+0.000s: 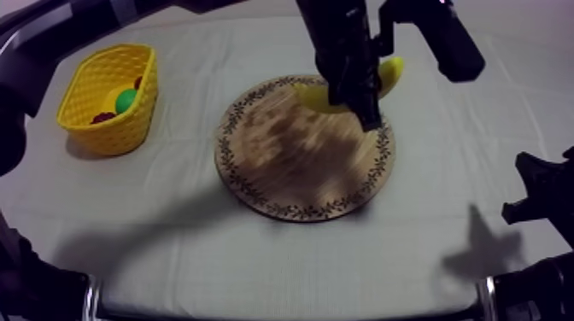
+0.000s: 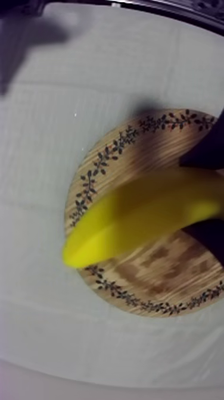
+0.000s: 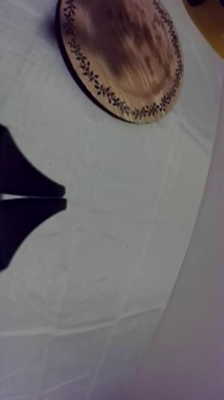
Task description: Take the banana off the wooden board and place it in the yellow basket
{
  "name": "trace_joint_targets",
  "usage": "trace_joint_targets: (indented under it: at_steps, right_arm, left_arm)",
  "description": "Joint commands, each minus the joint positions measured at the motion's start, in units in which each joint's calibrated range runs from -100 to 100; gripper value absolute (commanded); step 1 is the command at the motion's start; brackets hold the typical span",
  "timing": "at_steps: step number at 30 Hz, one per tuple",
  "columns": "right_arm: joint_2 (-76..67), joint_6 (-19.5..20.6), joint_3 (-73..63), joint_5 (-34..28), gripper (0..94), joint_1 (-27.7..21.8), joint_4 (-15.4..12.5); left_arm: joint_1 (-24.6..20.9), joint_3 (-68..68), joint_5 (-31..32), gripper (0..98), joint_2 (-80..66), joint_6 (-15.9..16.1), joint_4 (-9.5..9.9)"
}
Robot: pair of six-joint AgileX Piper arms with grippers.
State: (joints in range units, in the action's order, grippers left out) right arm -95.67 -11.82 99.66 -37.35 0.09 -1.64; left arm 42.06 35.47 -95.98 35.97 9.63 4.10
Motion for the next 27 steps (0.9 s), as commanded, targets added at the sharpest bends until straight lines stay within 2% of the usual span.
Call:
trace_joint_targets:
  at_steps: [1, 9, 27]
  right_arm:
    - [0.0, 0.0, 0.0, 0.0, 0.3, 0.0, 0.0]
    - [0.0, 0.0, 0.0, 0.0, 0.3, 0.0, 0.0]
    - [0.0, 0.0, 0.0, 0.0, 0.3, 0.0, 0.0]
  left_arm:
    - [-0.4, 0.1, 0.1, 17.6, -0.4, -2.7, -0.07]
    - [-3.7, -1.7, 0.1, 17.1, -3.2, -7.8, -0.16]
    - [-14.3, -11.9, 0.2, 17.4, -11.7, -13.6, -1.49]
